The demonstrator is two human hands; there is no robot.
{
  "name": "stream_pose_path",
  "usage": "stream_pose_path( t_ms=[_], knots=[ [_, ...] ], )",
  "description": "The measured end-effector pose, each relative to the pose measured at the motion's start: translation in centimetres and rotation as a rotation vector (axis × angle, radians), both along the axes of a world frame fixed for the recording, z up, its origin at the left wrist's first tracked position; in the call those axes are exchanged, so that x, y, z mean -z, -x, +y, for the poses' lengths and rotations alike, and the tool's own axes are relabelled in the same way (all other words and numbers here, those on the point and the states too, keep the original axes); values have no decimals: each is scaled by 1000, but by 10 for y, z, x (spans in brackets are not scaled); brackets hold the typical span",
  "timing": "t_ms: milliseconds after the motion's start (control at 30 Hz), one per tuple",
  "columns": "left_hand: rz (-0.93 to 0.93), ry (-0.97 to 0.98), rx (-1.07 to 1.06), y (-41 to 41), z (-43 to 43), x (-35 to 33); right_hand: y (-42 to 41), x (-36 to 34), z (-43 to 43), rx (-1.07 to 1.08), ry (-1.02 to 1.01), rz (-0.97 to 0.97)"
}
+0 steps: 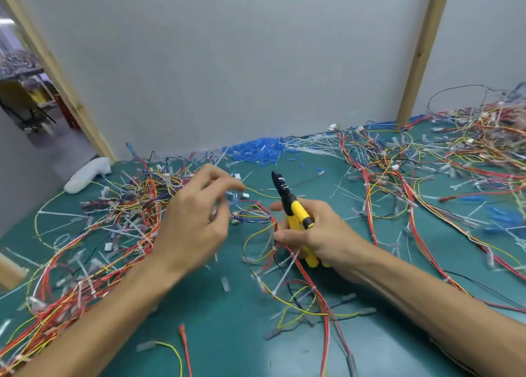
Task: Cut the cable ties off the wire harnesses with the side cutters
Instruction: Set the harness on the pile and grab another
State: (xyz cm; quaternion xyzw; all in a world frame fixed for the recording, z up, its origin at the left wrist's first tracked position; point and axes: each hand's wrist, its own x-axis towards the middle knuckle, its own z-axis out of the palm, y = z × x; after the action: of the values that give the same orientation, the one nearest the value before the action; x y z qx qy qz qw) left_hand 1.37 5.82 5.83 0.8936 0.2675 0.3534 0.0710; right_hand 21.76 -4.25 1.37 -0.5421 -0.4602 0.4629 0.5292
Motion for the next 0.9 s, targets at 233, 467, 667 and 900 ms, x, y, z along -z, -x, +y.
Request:
stream_pose_path(
  t_ms=[233,467,667,900],
  knots=[
    [565,-143,-115,1,59,48,-9,-8,-4,-66,195,39],
    [494,-129,-361,31,96,45,-22,-14,-3,35,137,51],
    [447,-150,-418,38,93,42,-35,-24,0,39,104,10],
    [252,-187,-338,44,84,31,-39,-18,-1,37,79,-73]
  ],
)
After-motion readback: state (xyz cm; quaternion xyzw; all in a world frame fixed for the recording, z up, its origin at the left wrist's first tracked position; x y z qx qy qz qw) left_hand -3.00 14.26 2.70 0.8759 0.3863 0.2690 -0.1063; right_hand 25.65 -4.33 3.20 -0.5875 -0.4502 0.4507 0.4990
